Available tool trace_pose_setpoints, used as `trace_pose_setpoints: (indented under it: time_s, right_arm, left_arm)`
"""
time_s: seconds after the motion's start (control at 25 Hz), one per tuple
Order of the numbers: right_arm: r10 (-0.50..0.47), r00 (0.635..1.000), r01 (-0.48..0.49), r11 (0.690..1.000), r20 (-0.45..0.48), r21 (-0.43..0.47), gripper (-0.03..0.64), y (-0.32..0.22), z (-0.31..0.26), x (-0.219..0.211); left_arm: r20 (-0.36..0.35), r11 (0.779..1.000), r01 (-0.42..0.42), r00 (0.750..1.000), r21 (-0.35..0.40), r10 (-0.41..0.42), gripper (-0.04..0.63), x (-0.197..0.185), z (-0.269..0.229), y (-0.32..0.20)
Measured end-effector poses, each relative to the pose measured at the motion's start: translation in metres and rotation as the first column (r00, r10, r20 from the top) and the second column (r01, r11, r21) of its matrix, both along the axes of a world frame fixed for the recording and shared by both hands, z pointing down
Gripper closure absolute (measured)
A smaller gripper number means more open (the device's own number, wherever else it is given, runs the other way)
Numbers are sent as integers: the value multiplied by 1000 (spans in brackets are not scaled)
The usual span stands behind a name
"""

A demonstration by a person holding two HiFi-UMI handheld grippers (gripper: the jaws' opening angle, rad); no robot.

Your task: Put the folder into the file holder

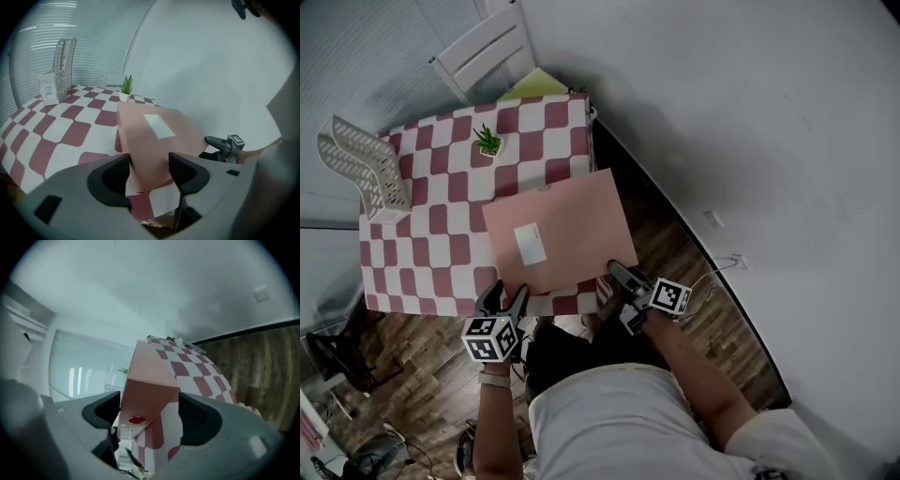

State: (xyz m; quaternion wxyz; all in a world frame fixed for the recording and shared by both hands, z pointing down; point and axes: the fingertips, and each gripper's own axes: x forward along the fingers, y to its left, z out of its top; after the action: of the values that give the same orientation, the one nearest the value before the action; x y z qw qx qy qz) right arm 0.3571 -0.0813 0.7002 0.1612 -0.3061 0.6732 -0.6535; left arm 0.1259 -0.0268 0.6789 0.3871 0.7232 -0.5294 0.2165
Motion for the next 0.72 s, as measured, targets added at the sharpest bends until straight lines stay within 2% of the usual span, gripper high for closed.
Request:
trace_pose_setpoints:
  time_s: [0.08, 0.36, 0.52, 0.72]
  right_arm:
    - [27, 995, -28, 1000, 94, 6, 245, -4, -5, -5]
    - [84, 979, -89, 996, 187, 16, 245, -18, -2, -10]
    - [79, 977, -89, 995, 198, 45, 245, -29, -7, -21]
    - [82, 983, -93, 994, 163, 61, 249, -40, -10, -29]
  left_arm:
    - [18, 1000, -17, 1000, -7, 17, 353, 1, -2, 3]
    - [55, 999, -37, 998, -18, 38, 353, 4, -9, 26]
    - [57, 999, -19, 998, -31, 20, 354, 4, -11, 40]
    - [58, 999, 6, 998, -36, -4, 353, 0, -15, 54]
